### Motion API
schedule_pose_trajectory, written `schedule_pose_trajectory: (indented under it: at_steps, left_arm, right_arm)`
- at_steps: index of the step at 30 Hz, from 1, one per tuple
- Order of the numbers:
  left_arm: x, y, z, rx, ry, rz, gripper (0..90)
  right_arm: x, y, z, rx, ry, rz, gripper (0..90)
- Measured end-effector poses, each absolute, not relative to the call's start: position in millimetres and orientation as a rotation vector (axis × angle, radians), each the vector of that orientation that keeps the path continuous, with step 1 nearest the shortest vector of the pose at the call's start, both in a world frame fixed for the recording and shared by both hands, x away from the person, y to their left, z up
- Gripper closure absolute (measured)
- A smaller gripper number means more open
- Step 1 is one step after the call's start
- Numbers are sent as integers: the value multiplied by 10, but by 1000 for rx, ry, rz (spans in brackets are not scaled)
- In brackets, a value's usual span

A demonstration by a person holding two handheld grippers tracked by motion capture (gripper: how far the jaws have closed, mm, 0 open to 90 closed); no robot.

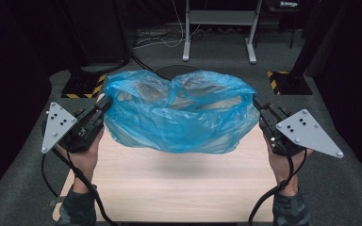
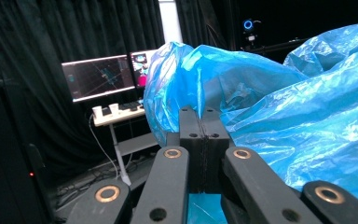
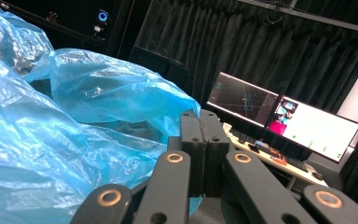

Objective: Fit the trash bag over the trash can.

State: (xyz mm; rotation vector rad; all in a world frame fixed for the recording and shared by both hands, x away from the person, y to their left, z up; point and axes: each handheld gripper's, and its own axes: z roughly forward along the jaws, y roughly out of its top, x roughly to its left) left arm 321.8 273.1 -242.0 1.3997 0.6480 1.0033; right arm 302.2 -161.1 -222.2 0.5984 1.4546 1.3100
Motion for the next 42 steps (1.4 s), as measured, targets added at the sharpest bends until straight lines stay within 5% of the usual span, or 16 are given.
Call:
schedule_pose_trajectory:
  at_steps: [18,42]
  left_arm:
    - [3444,2735,-2130,1355,622,1027,898]
    - [4357,2829,-2453,1369,755,999,899]
  right_arm:
    - [3126,-1632,-1946,576,1384,1308,900]
    - [4143,-1596,-2312,706,1439,1233,900]
